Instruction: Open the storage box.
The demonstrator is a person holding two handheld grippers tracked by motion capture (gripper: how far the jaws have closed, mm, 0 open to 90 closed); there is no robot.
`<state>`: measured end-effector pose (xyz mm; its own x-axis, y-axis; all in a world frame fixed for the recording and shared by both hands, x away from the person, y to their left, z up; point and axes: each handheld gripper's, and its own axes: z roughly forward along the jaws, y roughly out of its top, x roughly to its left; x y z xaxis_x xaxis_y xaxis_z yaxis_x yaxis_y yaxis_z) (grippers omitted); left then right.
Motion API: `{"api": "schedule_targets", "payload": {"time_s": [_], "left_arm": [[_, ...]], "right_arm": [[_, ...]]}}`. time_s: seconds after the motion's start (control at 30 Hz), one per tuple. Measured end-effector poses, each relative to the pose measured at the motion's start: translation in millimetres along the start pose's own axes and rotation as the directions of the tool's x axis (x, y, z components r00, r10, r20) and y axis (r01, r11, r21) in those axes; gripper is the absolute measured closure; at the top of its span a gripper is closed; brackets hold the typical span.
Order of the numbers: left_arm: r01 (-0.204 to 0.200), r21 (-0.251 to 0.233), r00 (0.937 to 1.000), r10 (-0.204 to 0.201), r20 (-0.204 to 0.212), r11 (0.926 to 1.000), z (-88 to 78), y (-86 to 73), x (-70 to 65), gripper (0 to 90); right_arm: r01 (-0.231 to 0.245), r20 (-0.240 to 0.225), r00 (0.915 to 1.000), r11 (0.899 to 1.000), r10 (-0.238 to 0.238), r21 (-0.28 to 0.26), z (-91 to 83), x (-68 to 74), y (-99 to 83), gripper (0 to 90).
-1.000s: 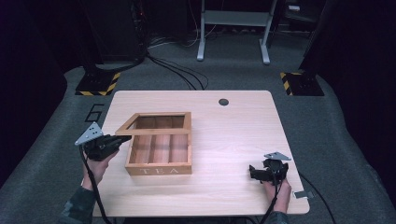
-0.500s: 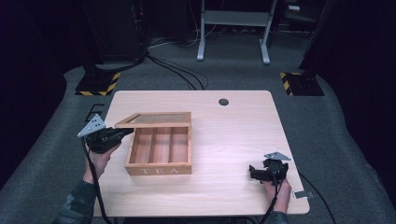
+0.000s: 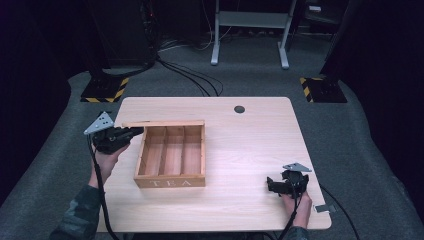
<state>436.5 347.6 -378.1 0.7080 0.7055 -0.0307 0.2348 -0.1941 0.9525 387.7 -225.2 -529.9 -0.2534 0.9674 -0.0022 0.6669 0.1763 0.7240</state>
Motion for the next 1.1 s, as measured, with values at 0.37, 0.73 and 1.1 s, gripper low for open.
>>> {"api": "schedule_targets", "payload": {"time_s": [0.37, 0.73, 1.1], "left_arm": [[-0.001, 0.001, 0.9999, 0.001, -0.012, 1.0000, 3.0, 7.9, 6.7, 88.2], [0.001, 0.009, 0.9996, -0.001, -0.027, 1.0000, 7.7, 19.5, 15.9, 88.2], [0.005, 0.019, 0.9990, -0.004, -0.044, 0.9998, 12.4, 30.5, 23.7, 88.2]], "right_arm": [[-0.003, 0.000, 1.0000, 1.000, 0.003, 0.002, -0.1, 0.2, 0.0, 1.9], [-0.002, 0.001, 1.0000, 1.000, 0.002, -0.001, 0.1, 0.1, 0.1, 1.9], [-0.002, 0.001, 1.0000, 1.000, 0.002, -0.001, 0.1, 0.1, 0.1, 1.9]]}}
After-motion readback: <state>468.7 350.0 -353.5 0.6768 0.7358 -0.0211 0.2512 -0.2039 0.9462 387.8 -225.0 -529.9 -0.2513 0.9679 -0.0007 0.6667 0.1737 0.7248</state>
